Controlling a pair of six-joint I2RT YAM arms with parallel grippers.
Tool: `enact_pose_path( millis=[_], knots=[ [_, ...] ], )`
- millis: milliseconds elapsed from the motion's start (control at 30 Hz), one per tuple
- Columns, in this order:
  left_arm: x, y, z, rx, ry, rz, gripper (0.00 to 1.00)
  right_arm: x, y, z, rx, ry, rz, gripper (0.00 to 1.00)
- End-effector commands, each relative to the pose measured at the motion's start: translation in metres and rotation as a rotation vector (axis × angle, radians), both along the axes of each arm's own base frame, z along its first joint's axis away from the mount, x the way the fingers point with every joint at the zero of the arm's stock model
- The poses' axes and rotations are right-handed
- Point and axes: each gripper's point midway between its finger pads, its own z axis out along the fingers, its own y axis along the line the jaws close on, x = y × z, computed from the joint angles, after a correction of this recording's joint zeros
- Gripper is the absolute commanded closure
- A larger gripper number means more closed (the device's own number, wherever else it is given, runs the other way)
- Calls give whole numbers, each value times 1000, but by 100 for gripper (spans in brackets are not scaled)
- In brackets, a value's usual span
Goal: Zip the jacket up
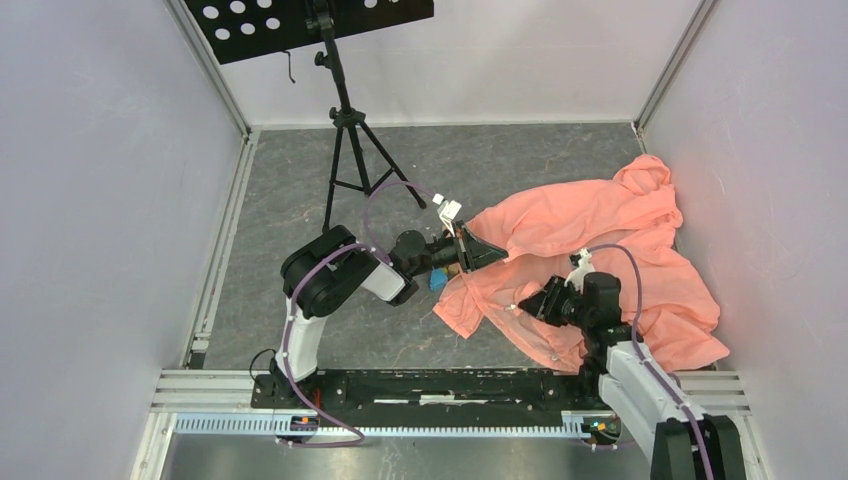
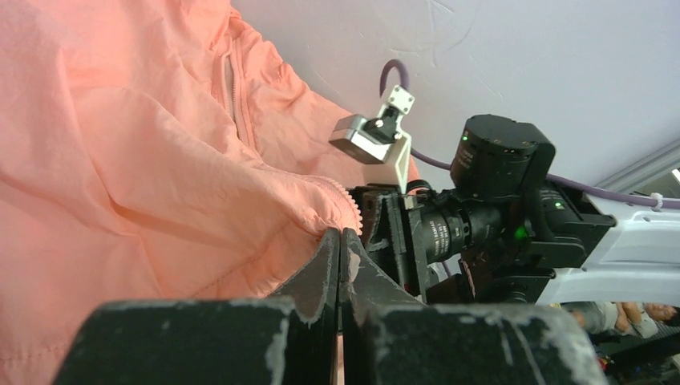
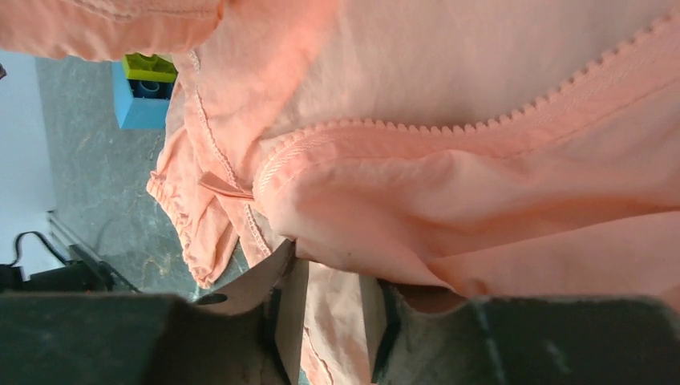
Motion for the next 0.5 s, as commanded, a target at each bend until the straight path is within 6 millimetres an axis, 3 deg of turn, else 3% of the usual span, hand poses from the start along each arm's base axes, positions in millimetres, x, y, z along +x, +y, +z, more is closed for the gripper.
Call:
enact_pose_path(
  millis=[0, 133, 233, 400, 467],
  knots=[
    [2, 2, 9, -12, -64, 21, 98, -61, -45, -56, -261, 310, -81, 58],
    [2, 2, 10, -10, -75, 23, 98, -54, -42, -30, -244, 289, -86, 45],
    [1, 1, 11, -15, -75, 13, 98, -57, -31, -20, -183, 308, -79, 46],
    [0, 2, 12, -19, -72, 11, 98, -42, -14, 9, -115, 275, -97, 45],
    [0, 2, 13, -23, -73, 8, 98, -46, -10, 9, -95, 354, -147, 40]
  ],
)
